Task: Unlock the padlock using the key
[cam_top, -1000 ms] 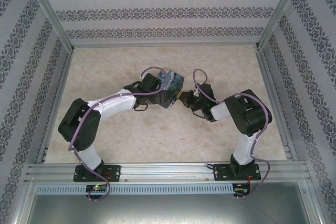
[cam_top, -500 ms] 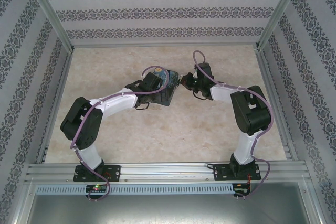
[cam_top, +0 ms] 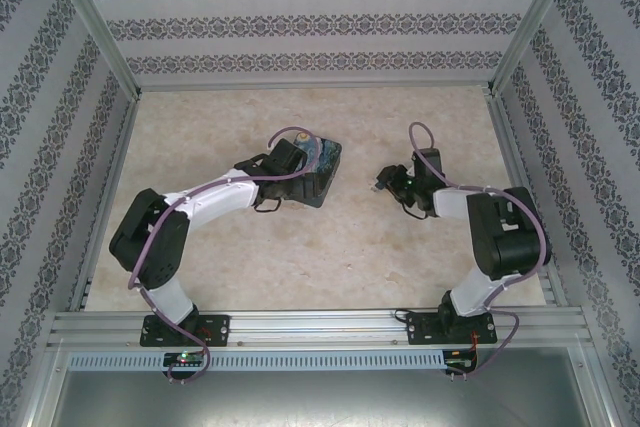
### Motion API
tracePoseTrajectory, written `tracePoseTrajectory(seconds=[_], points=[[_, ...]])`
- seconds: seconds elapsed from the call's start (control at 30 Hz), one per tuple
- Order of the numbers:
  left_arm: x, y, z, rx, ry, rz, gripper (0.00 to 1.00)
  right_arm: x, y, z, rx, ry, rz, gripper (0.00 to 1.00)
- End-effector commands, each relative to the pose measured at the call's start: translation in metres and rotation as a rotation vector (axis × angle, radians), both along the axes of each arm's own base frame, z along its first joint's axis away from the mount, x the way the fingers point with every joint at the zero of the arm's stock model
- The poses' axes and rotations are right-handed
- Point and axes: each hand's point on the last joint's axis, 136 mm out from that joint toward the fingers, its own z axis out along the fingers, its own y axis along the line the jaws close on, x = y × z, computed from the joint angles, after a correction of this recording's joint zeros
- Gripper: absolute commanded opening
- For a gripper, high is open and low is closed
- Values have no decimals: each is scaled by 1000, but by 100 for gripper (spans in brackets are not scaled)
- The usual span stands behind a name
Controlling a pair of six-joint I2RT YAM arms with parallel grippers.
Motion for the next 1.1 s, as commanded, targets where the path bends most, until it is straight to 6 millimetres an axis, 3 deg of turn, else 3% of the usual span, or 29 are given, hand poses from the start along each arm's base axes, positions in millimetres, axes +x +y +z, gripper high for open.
tracePoseTrajectory(seconds=[0.0, 0.07, 0.13, 0.3, 0.47, 0.67, 0.8, 0.97, 1.07], points=[[-38, 16, -6, 80, 122, -47, 100, -7, -17, 17, 10, -48, -29, 60], [-34, 17, 14, 52, 87, -40, 99, -14, -32, 28, 18, -66, -66, 69], [-29, 22, 34, 27, 50, -25, 99, -20, -45, 40, 32, -89, -96, 72], [-18, 53, 82, -13, -55, 43, 100, -29, -74, 83, -5, -175, -147, 98], [-5, 114, 120, 40, -218, 167, 100, -32, -105, 121, -245, -227, -174, 98], [3, 188, 148, 238, -500, 314, 99, -33, -160, 131, -704, -326, -279, 98], [1, 214, 143, 327, -698, 356, 100, -31, -163, 127, -867, -420, -272, 98], [-7, 248, 99, 426, -702, 388, 99, -15, -151, 108, -948, -470, -216, 98], [-5, 257, 79, 426, -688, 402, 100, -6, -143, 93, -969, -493, -178, 98]])
